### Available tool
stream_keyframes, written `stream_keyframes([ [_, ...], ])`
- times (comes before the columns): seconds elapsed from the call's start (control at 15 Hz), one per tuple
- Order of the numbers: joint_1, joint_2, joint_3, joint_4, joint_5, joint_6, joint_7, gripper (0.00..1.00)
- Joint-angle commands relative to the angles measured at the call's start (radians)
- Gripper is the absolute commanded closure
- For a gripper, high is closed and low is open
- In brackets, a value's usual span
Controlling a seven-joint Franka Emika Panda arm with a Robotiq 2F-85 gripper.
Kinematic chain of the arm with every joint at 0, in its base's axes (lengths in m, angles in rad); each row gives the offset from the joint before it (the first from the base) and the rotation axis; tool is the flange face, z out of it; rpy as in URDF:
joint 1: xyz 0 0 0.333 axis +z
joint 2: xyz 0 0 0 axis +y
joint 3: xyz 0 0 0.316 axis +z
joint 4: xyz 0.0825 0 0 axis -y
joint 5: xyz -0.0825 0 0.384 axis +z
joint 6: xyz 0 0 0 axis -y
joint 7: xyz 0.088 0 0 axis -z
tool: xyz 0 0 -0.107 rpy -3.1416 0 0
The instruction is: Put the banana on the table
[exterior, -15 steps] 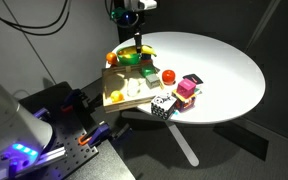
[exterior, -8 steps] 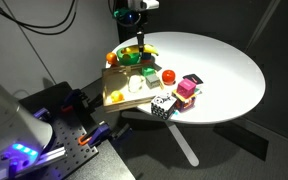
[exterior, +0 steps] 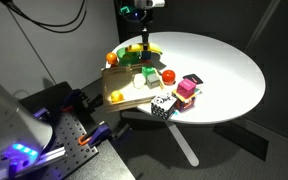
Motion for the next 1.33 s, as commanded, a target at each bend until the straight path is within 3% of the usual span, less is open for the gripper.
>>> stream_keyframes([
  [0.0, -0.024, 0.050, 0.004, 0.087, 0.007, -0.050, 0.005, 0.84],
  [1.27, -0.035, 0.210, -0.090, 0.215, -0.022, 0.127, 0.029, 0.84],
])
